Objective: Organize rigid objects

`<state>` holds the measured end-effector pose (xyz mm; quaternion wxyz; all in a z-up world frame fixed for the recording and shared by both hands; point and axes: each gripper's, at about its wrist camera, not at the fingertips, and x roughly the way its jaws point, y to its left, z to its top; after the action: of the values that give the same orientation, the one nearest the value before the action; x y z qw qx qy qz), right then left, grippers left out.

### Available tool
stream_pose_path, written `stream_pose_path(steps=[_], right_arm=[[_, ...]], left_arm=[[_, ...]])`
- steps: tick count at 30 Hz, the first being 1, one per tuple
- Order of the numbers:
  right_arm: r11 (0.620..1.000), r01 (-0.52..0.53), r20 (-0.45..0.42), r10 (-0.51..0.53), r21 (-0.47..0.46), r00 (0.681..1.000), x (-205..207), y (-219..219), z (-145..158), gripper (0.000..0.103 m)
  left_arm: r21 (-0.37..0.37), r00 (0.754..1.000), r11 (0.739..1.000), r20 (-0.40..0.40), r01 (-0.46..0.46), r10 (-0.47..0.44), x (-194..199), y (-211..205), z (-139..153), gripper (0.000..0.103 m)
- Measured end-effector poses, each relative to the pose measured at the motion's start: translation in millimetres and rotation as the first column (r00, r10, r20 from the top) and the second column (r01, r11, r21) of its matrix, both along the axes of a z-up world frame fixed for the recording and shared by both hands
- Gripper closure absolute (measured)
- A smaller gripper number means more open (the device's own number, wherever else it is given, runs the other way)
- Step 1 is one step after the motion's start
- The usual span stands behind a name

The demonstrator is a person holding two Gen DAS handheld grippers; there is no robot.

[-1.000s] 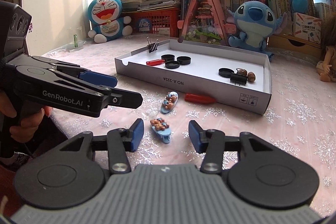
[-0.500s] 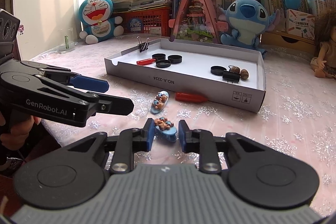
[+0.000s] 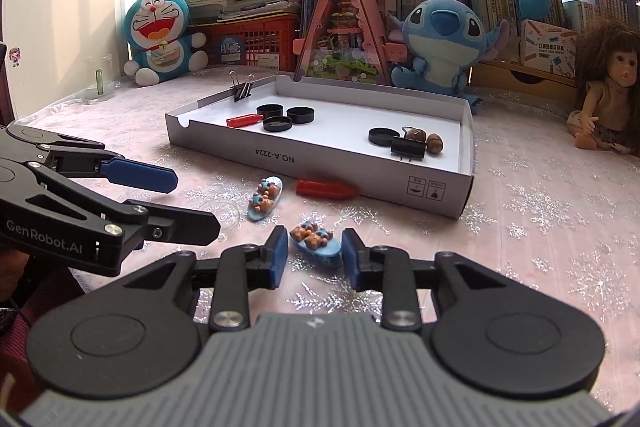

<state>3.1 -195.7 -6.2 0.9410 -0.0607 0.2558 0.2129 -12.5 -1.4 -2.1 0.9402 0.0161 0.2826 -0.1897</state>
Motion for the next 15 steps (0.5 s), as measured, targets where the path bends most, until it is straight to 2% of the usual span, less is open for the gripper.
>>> stream_pose_path(steps=[4, 5, 6, 15], right_arm=[[1.0, -0.016, 0.0, 0.016, -0.02, 1.0, 4.6, 4.3, 0.0, 0.055], [1.0, -0.017, 0.002, 0.017, -0.021, 1.0, 4.1, 5.2, 0.1, 0.066], [1.0, -0.02, 0.002, 0.02, -0.022, 1.0, 3.8, 5.7, 0.0, 0.071], [1.0, 0.031, 0.02, -0.031, 0.007, 0.999, -2.5, -3.0, 0.9, 0.072]], left_arm=[[-0.008, 1.0, 1.0, -0.003, -0.007, 0.007, -0.6, 2.2, -0.6, 0.034], [-0.009, 1.0, 1.0, -0.003, -0.008, 0.007, -1.0, 2.6, -0.5, 0.034], [-0.008, 1.0, 1.0, -0.002, -0.006, 0.006, -1.0, 2.7, -0.5, 0.034], [0.008, 0.999, 1.0, 0.011, 0.03, -0.03, -2.7, -4.7, -2.1, 0.035]])
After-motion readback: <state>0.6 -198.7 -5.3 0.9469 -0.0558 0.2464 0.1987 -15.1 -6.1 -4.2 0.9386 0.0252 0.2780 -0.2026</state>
